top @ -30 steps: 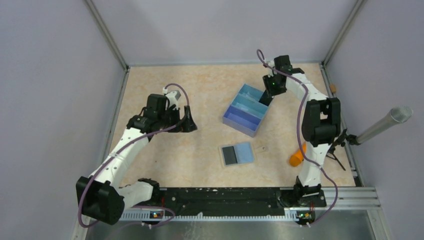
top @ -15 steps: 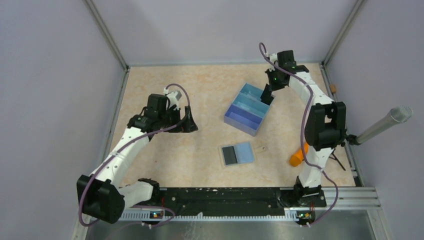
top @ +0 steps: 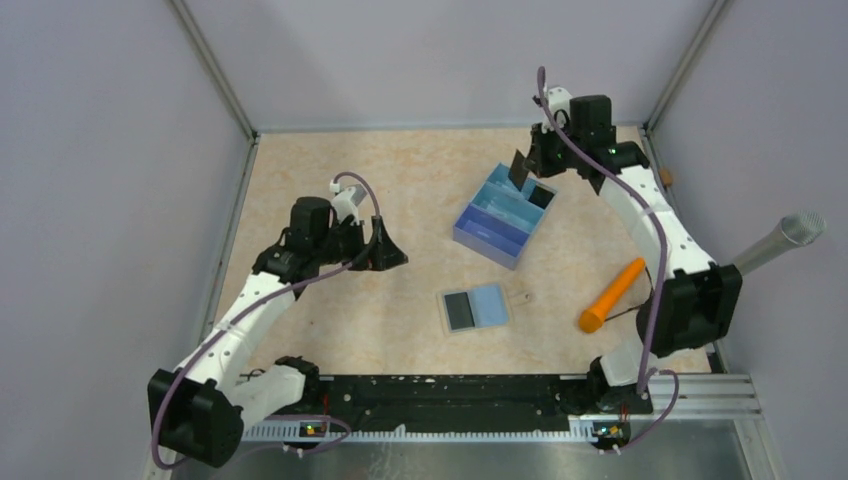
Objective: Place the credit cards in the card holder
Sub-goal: Pick up the credit card from the storage box.
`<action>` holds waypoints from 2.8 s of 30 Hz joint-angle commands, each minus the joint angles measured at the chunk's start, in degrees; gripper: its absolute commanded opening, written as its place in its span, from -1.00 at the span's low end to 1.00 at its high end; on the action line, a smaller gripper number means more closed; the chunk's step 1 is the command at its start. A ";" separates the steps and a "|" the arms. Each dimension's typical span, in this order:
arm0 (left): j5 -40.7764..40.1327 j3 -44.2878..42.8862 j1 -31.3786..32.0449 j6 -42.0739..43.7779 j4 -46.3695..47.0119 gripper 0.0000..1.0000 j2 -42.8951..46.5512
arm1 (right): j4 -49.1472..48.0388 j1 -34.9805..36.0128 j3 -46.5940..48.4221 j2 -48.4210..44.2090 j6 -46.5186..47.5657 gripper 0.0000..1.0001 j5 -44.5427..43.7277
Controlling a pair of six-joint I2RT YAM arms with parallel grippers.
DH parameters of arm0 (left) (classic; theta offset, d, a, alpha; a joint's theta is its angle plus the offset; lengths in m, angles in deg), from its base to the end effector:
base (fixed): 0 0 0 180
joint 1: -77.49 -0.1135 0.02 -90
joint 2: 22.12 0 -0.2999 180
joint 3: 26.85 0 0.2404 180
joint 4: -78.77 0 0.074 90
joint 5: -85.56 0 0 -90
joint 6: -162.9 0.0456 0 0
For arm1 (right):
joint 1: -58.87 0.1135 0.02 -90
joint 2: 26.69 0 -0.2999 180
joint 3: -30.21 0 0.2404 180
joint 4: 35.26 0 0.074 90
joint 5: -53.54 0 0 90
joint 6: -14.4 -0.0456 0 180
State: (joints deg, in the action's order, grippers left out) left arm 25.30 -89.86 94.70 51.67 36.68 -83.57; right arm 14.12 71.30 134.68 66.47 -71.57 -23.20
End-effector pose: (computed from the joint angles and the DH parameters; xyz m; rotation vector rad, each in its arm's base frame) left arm 0.1875 -0.0818 0.3097 0.2026 2.3328 -0.9352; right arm 0.3546 0.0889 0.3871 -0.4446 2.1911 0.3384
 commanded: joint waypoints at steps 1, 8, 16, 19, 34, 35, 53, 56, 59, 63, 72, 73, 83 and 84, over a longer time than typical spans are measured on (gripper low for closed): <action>4.38 3.37 2.65 -8.11 15.20 0.86 4.57 | -2.00 4.78 -6.16 -9.19 -6.70 -1.00 11.08; 7.21 5.01 10.98 -9.81 25.46 0.89 3.72 | -7.81 11.52 -19.75 -17.86 -13.79 -1.00 33.08; 12.46 5.18 17.21 -8.10 25.24 0.79 -0.01 | -20.28 19.98 -30.51 -19.38 -23.90 -1.00 45.60; 15.95 5.72 18.13 -8.46 26.05 -0.04 -0.82 | -21.87 20.36 -31.64 -19.11 -25.01 -1.00 46.47; 3.10 19.49 21.62 -28.34 46.07 -1.00 -2.17 | -8.48 17.28 -33.43 -22.45 -25.56 0.03 17.44; -0.07 20.84 22.23 -30.79 47.85 -1.00 -2.89 | -6.95 17.04 -34.42 -23.71 -25.79 0.06 13.34; -14.05 21.80 30.51 -48.22 66.12 -1.00 -27.25 | -12.91 3.86 -55.71 -25.62 -32.60 0.10 -4.19; -13.87 21.80 30.53 -48.18 66.32 -1.00 -29.16 | -15.22 3.86 -56.34 -23.64 -32.19 0.02 -3.10; -13.81 21.88 30.60 -48.36 66.65 -1.00 -30.39 | -17.17 3.82 -56.70 -22.29 -31.97 -0.05 -0.88; -13.98 22.03 30.60 -48.33 66.91 -1.00 -31.06 | -17.62 3.81 -56.90 -20.64 -31.63 -0.12 -0.95; -12.83 22.92 30.60 -49.54 71.53 -1.00 -32.95 | -18.83 3.83 -57.89 -17.41 -31.29 -0.46 -1.04; -12.78 23.19 30.64 -49.72 72.31 -1.00 -32.87 | -18.73 3.76 -57.93 -17.00 -31.21 -0.51 -1.25; -11.00 23.83 30.60 -52.11 76.01 -1.00 -34.33 | -17.70 3.85 -58.07 -16.35 -31.19 -1.00 -4.47; -10.89 23.93 30.60 -52.61 76.30 -1.00 -34.74 | -17.62 3.80 -58.11 -16.34 -31.11 -1.00 -4.73</action>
State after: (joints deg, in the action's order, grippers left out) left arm 13.28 -66.48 125.08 1.13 107.89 -116.73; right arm -4.13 75.30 77.29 49.23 -103.24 -24.84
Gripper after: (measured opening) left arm 0.009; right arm 0.015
